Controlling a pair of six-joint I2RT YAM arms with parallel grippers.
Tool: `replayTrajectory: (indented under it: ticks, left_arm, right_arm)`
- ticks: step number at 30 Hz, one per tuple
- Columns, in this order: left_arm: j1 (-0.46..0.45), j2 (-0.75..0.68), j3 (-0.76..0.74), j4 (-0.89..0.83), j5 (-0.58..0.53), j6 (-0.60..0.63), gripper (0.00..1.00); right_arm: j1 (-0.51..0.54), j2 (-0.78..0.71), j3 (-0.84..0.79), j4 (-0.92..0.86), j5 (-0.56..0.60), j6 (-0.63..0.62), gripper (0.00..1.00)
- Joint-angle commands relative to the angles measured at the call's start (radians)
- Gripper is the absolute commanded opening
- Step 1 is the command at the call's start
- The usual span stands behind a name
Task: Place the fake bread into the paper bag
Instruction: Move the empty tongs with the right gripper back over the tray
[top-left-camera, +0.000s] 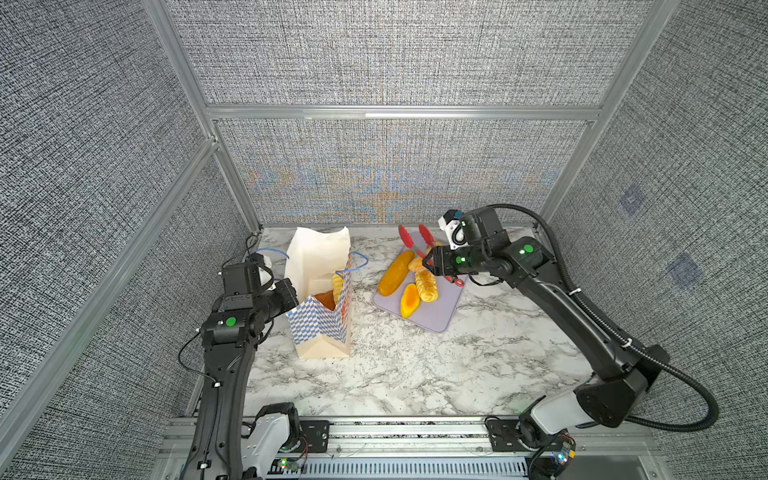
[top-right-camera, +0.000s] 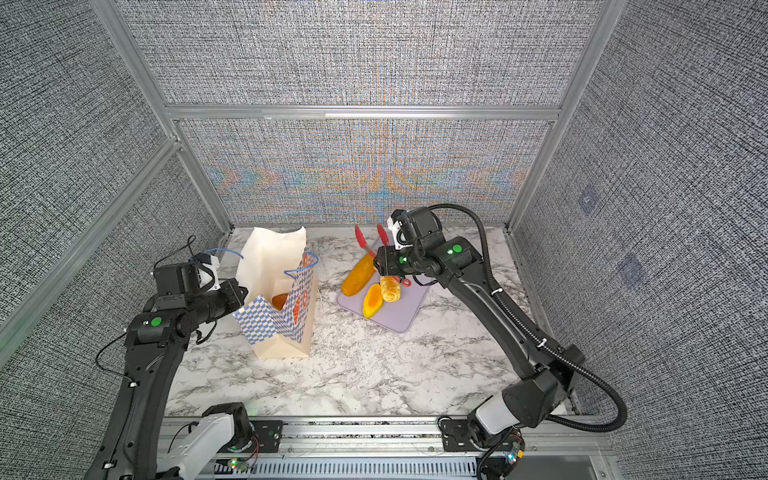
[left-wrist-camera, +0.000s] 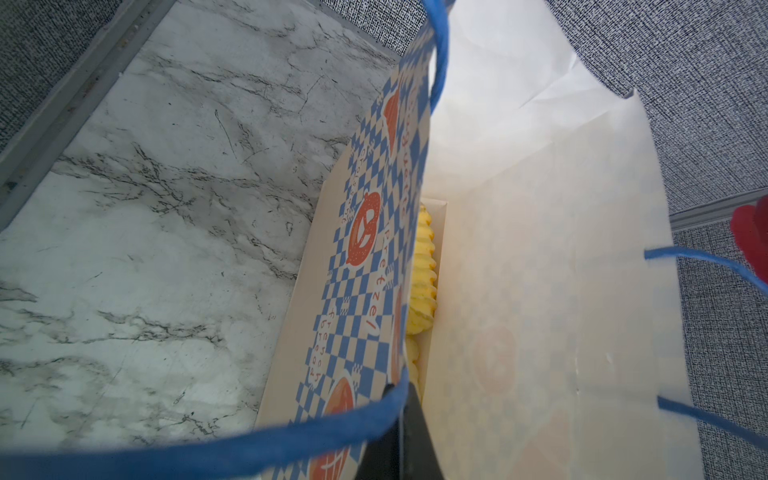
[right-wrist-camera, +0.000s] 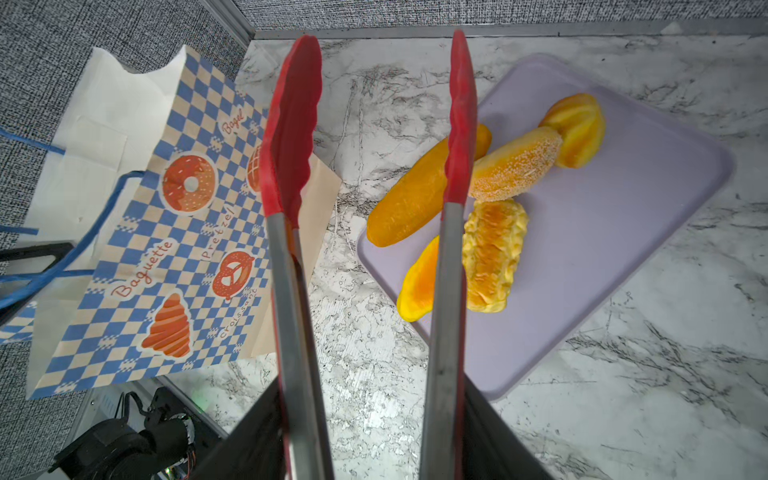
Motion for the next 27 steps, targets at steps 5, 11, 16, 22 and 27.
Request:
replayTrajectory:
  ticks: [5,11,16,22,27]
  left_arm:
    - [0.001,0.000,0.009,0.007,-0.003,0.005,0.04]
    - [0.001,0.000,0.005,0.010,-0.003,0.005,0.04]
    - [0.001,0.000,0.005,0.010,-0.003,0.005,0.04]
    - [0.001,0.001,0.006,0.010,-0.002,0.007,0.04]
    - [0.002,0.000,0.006,0.010,-0.001,0.007,0.04]
  right_arm:
    - [-0.062,-0.011,-0.081,0.095,-0.061,0.032,0.59]
    - [-0.107,-0.010,-0.144,0.134,-0.101,0.051,0.59]
    - [-0.139,-0.007,-0.181,0.158,-0.127,0.064,0.59]
    - [-0.174,0.004,-0.219,0.190,-0.159,0.083,0.59]
    - [-0.187,0.019,-0.227,0.193,-0.166,0.086,0.59]
